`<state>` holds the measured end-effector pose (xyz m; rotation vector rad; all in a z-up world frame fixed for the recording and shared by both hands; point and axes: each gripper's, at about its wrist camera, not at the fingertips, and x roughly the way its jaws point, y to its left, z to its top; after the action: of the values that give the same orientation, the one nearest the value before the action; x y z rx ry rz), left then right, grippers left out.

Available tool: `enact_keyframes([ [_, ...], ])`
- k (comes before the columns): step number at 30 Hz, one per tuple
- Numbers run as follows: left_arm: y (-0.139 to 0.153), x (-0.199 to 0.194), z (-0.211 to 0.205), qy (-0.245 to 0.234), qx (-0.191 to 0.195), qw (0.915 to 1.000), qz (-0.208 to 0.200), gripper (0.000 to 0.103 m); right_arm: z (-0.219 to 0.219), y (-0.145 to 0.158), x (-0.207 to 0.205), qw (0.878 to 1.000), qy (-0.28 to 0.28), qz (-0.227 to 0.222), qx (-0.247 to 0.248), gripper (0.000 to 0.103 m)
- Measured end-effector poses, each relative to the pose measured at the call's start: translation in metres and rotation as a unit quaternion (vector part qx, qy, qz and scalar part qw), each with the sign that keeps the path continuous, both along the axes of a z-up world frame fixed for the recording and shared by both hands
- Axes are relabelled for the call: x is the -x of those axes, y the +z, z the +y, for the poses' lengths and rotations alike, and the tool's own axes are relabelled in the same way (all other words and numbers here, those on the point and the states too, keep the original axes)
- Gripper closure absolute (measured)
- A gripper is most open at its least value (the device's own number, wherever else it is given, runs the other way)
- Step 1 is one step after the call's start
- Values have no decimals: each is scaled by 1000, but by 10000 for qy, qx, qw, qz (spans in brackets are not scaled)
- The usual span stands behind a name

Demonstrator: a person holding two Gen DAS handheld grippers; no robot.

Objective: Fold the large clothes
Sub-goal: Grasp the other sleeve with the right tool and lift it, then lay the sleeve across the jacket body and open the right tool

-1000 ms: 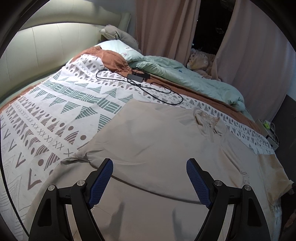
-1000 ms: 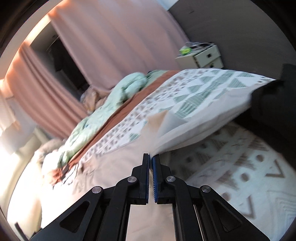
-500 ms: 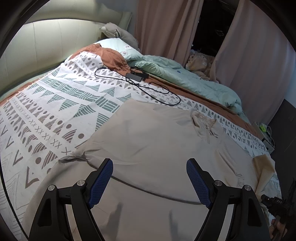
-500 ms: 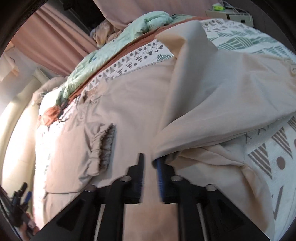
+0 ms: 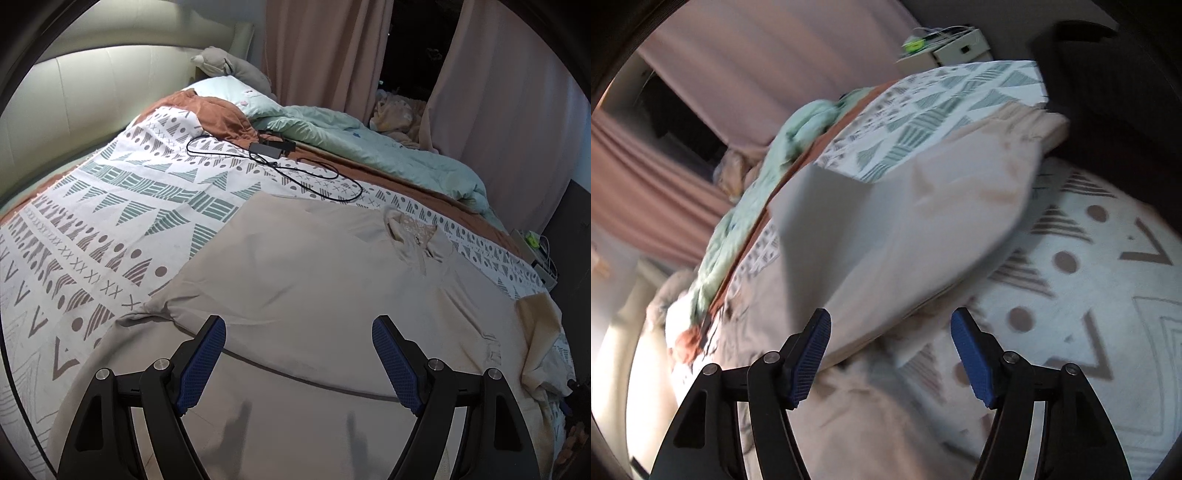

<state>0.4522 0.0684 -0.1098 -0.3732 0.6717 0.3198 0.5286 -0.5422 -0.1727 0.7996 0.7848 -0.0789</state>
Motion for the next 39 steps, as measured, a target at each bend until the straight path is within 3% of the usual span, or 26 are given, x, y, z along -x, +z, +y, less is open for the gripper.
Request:
enact_keyframes([
  [8, -7, -4, 6, 73, -68, 9998, 144, 21, -39, -26, -22, 9981, -605, -80, -116, 39],
  [9, -8, -5, 7, 81, -67, 9998, 164, 21, -40, -27, -22, 9978, -646, -114, -98, 47],
  [11, -10, -6, 9, 100, -61, 9997, 203, 21, -42, -28, -20, 9978, -626, -143, -169, 77],
  [12, -11, -6, 10, 113, -47, 9997, 221, 21, -40, -27, -20, 9978, -584, -201, -257, 97],
  [19, -1, 1, 13, 157, 66, 9998, 71, 21, -21, 28, -10, 9964, -484, -665, 210, 99],
  [27, 13, 17, 30, 312, 297, 9991, 37, 21, 48, 94, -3, 9905, 136, -1121, 786, 99],
  [34, 12, 44, 53, 589, 534, 9968, 36, 21, 121, 131, 3, 9797, 664, -1335, 1338, 99],
  [39, 4, 49, 60, 494, 192, 9983, 246, 21, 168, 140, 3, 9731, 1055, -1401, 1495, 99],
])
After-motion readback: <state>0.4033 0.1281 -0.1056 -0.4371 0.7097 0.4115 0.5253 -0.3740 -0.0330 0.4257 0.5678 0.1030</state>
